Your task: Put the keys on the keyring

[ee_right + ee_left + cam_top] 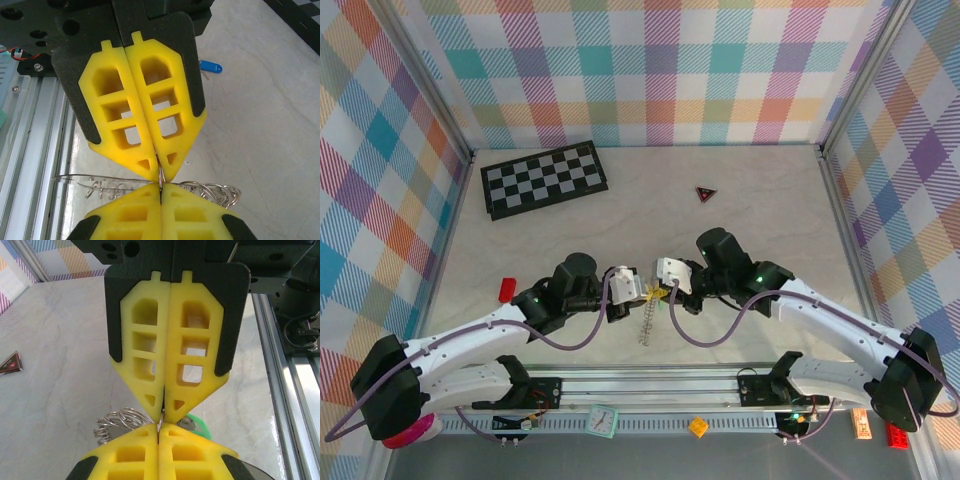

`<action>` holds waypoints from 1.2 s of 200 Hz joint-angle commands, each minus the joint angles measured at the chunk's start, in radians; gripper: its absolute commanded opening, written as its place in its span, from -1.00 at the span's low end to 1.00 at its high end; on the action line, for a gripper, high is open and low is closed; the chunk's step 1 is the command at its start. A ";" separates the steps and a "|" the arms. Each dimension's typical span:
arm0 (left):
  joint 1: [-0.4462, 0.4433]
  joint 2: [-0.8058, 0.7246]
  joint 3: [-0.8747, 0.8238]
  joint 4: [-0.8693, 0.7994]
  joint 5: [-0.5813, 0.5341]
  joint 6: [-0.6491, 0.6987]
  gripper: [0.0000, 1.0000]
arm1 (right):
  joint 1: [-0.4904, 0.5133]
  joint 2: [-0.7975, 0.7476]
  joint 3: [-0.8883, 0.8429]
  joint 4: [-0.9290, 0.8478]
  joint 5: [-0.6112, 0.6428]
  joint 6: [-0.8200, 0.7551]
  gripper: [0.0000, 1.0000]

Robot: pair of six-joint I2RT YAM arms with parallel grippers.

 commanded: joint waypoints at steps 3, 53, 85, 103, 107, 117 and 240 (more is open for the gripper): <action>0.018 -0.015 -0.017 0.052 0.021 -0.006 -1.00 | -0.006 -0.047 0.003 0.114 -0.039 0.075 -0.62; 0.035 -0.062 -0.166 0.342 0.035 -0.149 -1.00 | -0.070 -0.110 -0.139 0.203 -0.077 0.255 -0.33; 0.034 -0.054 -0.204 0.427 0.058 -0.177 -1.00 | -0.070 -0.093 -0.159 0.207 -0.107 0.262 -0.32; 0.035 -0.045 -0.213 0.451 0.068 -0.174 -1.00 | -0.071 -0.074 -0.156 0.207 -0.110 0.250 -0.33; 0.035 -0.045 -0.214 0.454 0.070 -0.174 -1.00 | -0.071 -0.072 -0.156 0.209 -0.110 0.249 -0.33; 0.035 -0.042 -0.218 0.467 0.077 -0.172 -1.00 | -0.070 -0.069 -0.158 0.216 -0.113 0.246 -0.34; 0.036 -0.025 -0.236 0.564 0.131 -0.209 -1.00 | -0.049 -0.041 -0.173 0.325 -0.225 0.198 -0.67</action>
